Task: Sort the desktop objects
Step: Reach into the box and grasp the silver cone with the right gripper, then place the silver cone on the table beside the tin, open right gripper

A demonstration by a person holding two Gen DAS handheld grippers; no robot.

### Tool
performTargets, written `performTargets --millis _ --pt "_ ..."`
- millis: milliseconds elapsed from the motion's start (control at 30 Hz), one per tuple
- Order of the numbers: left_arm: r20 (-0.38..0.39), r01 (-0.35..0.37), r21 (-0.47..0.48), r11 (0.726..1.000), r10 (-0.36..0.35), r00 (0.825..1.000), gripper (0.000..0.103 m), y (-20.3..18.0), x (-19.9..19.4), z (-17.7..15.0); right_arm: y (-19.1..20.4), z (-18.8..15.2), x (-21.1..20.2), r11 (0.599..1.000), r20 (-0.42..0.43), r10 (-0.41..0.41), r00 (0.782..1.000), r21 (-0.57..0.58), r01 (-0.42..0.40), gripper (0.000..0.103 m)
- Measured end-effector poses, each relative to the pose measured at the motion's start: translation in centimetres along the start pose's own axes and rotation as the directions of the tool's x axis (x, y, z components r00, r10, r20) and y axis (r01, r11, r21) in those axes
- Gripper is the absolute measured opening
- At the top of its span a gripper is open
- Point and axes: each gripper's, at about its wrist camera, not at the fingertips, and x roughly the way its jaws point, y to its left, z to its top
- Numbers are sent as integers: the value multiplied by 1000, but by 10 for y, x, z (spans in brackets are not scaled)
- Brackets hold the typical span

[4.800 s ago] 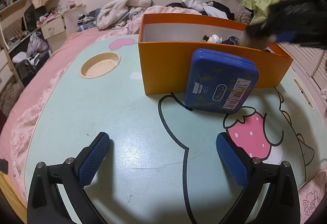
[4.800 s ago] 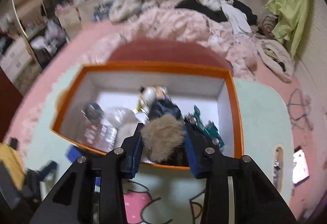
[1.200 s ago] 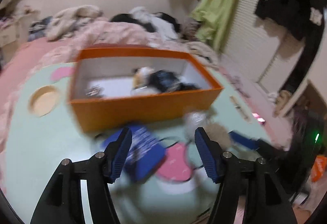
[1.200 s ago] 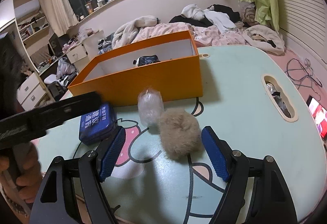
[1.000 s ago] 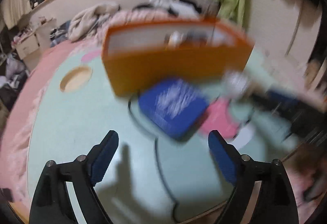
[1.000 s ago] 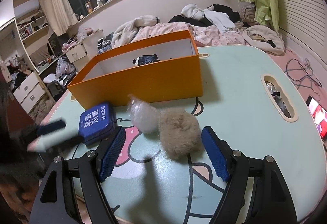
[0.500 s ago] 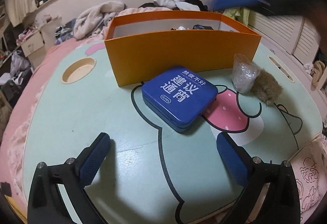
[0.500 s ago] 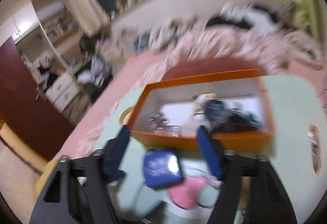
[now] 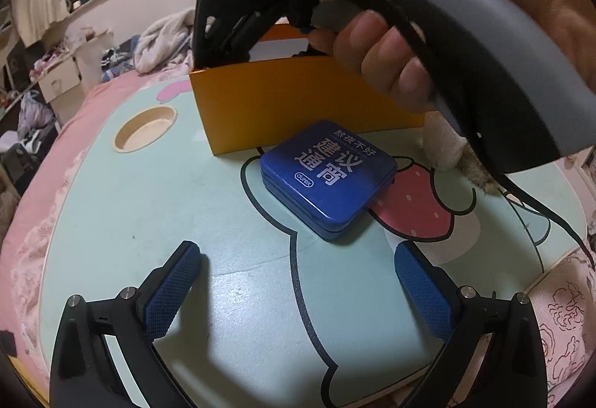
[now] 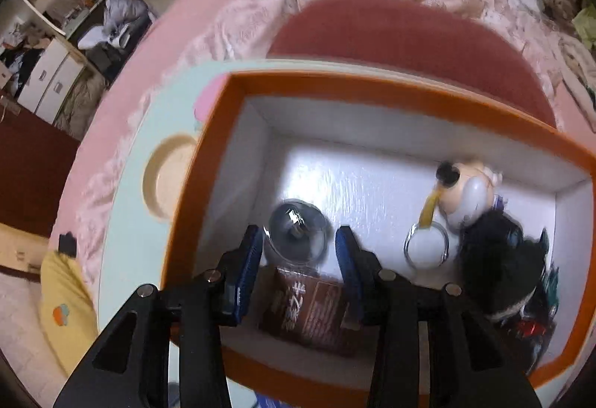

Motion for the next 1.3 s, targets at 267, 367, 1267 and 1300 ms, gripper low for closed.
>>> performTargets --millis 267,367,1267,1300 --pt "3 0 1 1000 0 1000 103 -1 -1 0 -10 1 -31 999 91 29 995 -26 -26 30" --pt "4 0 1 1000 0 1000 103 -1 -1 0 -10 0 -55 997 174 68 982 -36 -62 30" --pt "5 1 1 1000 -1 1000 103 -1 -2 -1 -76 -170 -100 998 463 39 885 21 -55 71" --pt "5 1 2 1000 -1 1000 103 0 -1 -1 -76 -178 -100 999 473 9 881 30 -27 71"
